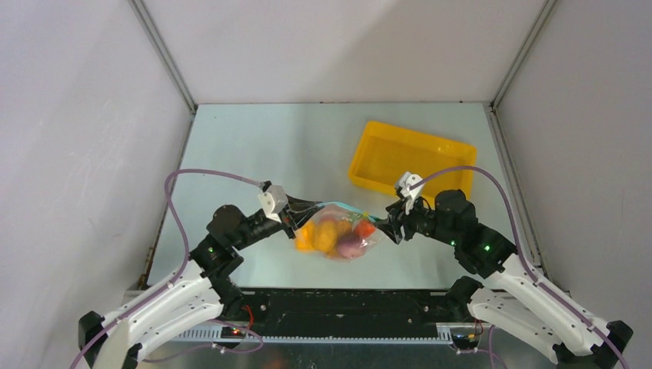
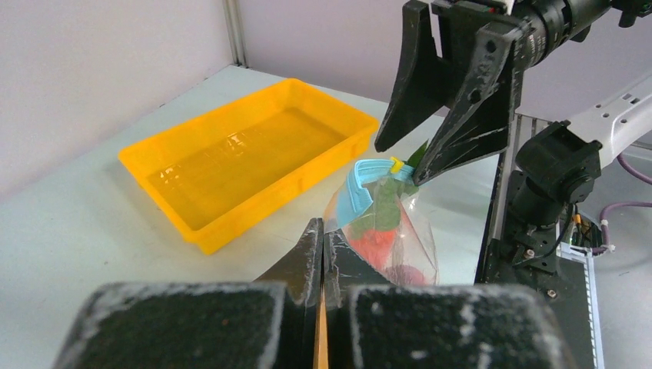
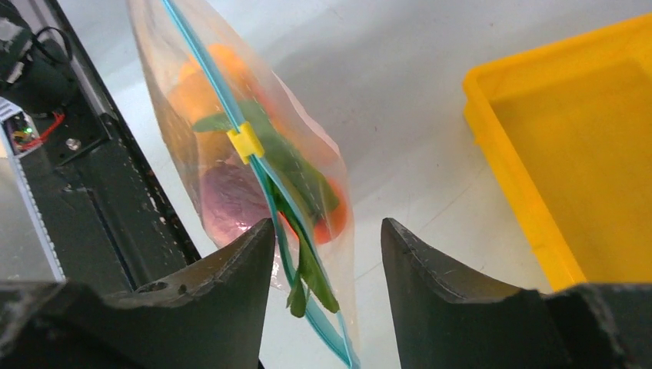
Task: Place the food in the zip-top bag and seal the zipper
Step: Adjust the zipper food storage bag at the center of the board.
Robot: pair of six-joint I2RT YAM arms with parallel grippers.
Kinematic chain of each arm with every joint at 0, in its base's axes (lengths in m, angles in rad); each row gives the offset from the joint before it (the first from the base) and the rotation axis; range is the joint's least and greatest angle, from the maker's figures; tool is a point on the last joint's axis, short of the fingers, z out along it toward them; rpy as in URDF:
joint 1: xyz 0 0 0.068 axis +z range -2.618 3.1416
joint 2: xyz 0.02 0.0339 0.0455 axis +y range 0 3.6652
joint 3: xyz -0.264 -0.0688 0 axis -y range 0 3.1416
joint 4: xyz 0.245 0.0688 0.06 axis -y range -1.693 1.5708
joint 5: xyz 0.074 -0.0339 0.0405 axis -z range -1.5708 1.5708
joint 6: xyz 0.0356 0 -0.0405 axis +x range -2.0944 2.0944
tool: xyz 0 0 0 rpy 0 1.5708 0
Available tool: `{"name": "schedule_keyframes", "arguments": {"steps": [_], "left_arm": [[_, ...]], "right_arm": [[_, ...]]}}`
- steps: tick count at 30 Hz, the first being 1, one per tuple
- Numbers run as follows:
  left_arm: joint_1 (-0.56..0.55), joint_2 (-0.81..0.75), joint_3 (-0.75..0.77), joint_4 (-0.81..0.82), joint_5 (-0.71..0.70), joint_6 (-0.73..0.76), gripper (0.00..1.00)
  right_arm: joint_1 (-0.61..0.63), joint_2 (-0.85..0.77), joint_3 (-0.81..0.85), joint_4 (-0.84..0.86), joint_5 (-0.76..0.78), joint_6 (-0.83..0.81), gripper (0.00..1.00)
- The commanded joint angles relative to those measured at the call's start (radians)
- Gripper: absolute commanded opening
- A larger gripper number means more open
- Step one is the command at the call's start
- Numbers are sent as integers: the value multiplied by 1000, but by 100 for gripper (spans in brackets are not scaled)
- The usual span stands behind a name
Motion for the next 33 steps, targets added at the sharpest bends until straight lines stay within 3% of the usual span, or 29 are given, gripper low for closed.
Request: {"name": "schedule_keyframes", "arguments": {"steps": [1, 10, 18, 25, 33], "left_arm": [[2, -1, 17, 73, 27, 1, 0], [2, 6, 12, 68, 22, 4, 0], [2, -14, 4, 40, 1, 33, 0], [3, -16, 11, 12, 7, 51, 0], [3, -13, 15, 2, 38, 51, 0]], "right_arm": [[19, 8, 26, -19, 90, -20, 56], [23, -72, 26, -4, 67, -8, 60], [17, -195, 24, -142, 178, 53, 61], [9, -148, -7, -191, 201, 63, 61], [-3, -58, -37, -59, 164, 51, 58]]}}
